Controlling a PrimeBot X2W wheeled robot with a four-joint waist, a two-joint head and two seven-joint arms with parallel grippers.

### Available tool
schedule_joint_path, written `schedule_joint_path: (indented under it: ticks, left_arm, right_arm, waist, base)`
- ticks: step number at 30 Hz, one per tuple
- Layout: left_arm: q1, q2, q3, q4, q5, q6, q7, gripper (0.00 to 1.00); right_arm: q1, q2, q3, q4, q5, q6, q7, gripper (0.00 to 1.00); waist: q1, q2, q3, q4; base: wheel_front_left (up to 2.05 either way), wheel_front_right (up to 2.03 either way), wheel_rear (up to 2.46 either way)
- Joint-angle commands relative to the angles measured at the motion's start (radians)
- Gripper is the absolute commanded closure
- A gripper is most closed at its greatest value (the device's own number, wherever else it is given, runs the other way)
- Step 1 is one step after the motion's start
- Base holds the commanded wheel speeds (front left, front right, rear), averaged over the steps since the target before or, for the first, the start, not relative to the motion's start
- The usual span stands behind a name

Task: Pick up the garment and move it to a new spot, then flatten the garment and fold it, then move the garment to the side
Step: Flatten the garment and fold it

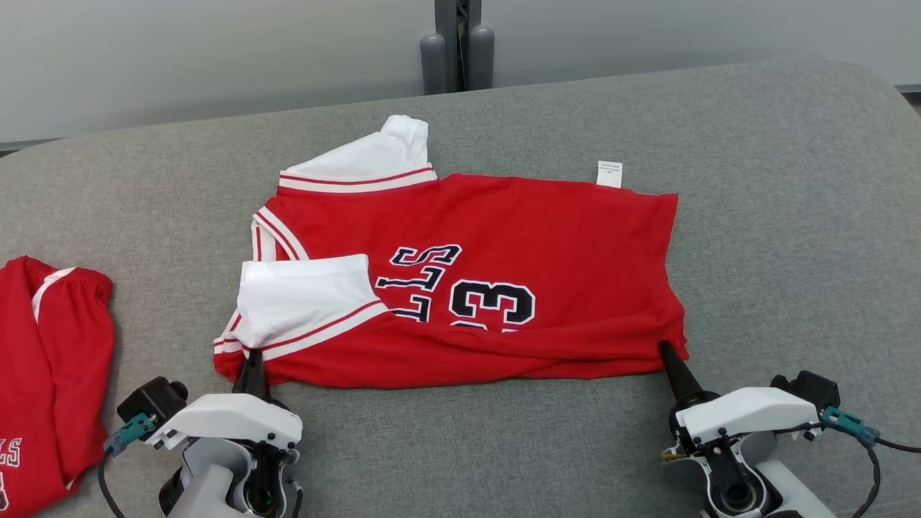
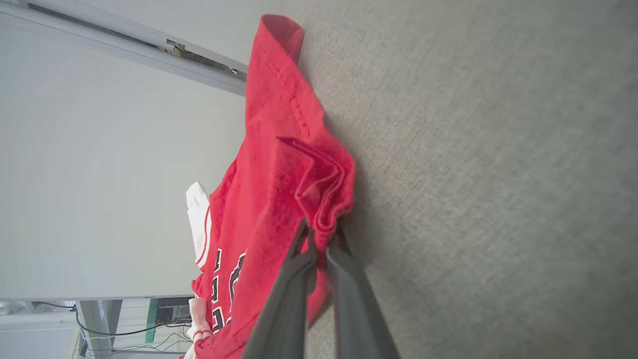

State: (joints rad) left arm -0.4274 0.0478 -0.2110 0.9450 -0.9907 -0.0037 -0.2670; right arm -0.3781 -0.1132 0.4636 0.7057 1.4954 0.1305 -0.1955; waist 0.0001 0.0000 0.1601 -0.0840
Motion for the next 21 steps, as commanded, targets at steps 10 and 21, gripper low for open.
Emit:
schedule_joint_path:
  ticks: [10, 21]
  left_arm:
    - [0.046, 0.006, 0.028, -0.02, 0.013, -0.016, 0.004, 1.0]
    - [0.135, 0.007, 0.0, -0.087, -0.009, -0.002, 0.003, 1.0]
  right_arm:
    - [0.039, -0.033, 0.0, -0.035, 0.032, 0.001, -0.011, 1.0]
    - [0.061, -0.082, -0.01, -0.049, 0.046, 0.001, -0.021, 1.0]
  waist:
    - [-0.0001, 0.0, -0.041, 0.009]
    - [-0.0001, 0.0, -0.117, 0.052]
  base:
    - [0.0, 0.0, 0.0]
    - [0.0, 0.0, 0.0]
